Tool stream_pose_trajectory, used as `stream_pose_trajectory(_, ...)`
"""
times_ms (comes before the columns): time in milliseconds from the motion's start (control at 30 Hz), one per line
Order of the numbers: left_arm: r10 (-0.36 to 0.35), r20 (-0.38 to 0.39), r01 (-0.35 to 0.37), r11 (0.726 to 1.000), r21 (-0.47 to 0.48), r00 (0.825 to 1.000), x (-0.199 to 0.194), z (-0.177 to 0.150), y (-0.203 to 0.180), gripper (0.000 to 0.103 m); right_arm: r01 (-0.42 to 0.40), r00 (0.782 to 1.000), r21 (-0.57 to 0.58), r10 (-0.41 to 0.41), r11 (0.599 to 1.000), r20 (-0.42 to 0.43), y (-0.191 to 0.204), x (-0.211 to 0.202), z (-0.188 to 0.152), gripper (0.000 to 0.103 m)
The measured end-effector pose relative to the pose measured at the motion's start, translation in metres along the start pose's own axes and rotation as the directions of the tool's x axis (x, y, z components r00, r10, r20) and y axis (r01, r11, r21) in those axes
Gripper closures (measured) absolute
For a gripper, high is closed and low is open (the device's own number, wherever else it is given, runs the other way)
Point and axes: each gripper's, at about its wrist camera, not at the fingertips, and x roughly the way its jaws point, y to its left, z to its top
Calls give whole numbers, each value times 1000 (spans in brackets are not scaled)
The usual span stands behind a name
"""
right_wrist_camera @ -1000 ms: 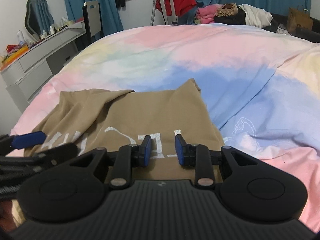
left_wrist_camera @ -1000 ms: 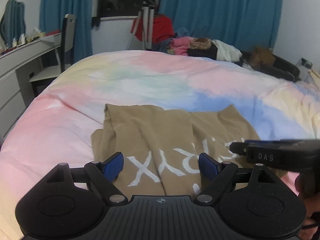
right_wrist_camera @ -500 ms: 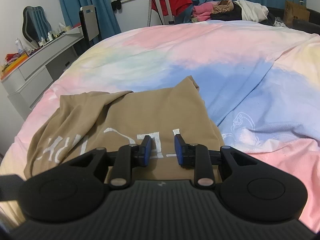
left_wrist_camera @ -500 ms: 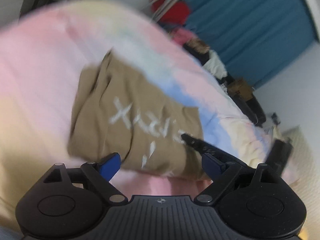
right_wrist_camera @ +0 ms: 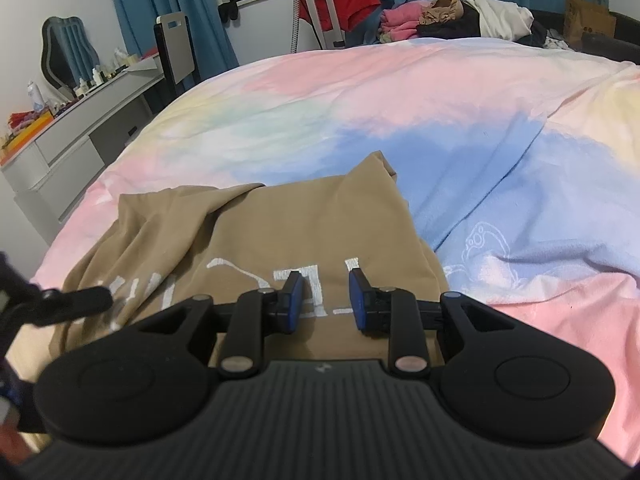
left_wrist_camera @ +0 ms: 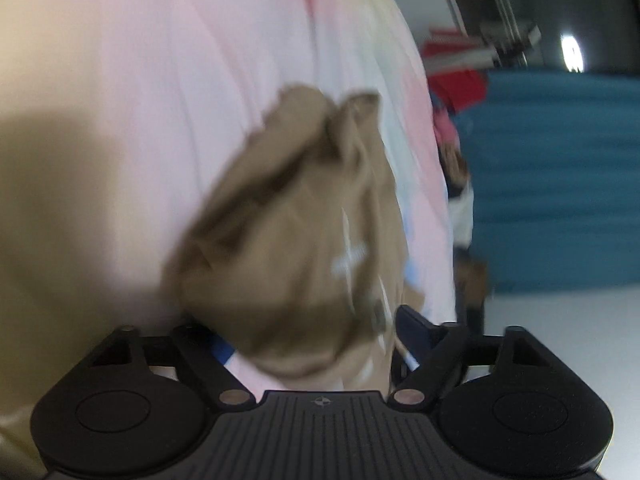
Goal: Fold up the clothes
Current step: 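Grasp the tan shirt edge with the left gripper and lift it, then grasp the lifted shirt with the right gripper while the left gripper holds it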
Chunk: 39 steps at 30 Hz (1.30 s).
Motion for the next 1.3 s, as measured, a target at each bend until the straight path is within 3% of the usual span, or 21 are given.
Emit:
stream_pose_trajectory(33,-3,20,4,1000,-20,1000,-3,1,3,46,-2,1000,9,2,1000,0,-1,0,0,76)
stream_pose_trajectory(133,-32,54,32,999,-13,998,-14,-1,2,60,-11,1000,33,11,999,-3,-3,-1,0,76)
stream_pose_trajectory(300,-125,49,119,987,106,991,-28,-7,-20,58,-12,1000,70,12,997,-2,-7,-1,2,76)
stream_pose_trajectory(367,-96,41,91,990,104,995,-25,-7,-19,48,-18,1000,90,19,996,-3,-9,-1,3,76)
stream_pose_trajectory(467,5,7,-5,999,45,1000,-12,-3,-6,46,-34,999,125,35,992,-7,-13,-1,3,76)
stream_pose_trajectory(533,19,-6,-19,1000,13,1000,-5,0,1,46,-43,999,148,45,988,-9,-16,-1,4,76)
stream_pose_trajectory(667,-22,30,21,999,32,999,-13,0,-5,66,-58,998,194,57,979,15,-16,-13,7,72)
stream_pose_trajectory(767,-87,38,85,994,65,995,-20,-2,-12,76,-175,984,280,159,944,78,-17,-39,7,71)
stream_pose_trajectory(833,-127,38,124,990,65,991,-24,-1,-12,77,-276,961,336,255,901,104,-16,-51,4,60)
stream_pose_trajectory(867,-142,37,140,988,65,989,-26,0,-13,78,-328,944,384,310,863,109,-17,-52,0,38)
stream_pose_trajectory(933,-171,37,168,983,68,985,-27,0,-13,79,-423,900,477,417,770,125,-19,-53,-8,9)
stream_pose_trajectory(1033,-190,43,187,979,76,981,-22,-4,-18,79,-537,766,646,634,543,104,-17,-23,-28,10)
stream_pose_trajectory(1133,-211,41,209,976,61,977,-21,-2,-14,80,-477,742,748,668,461,62,-16,4,-42,10)
stream_pose_trajectory(1300,-253,42,251,966,63,966,-25,0,-13,80,-324,815,867,577,378,52,-44,26,-58,10)
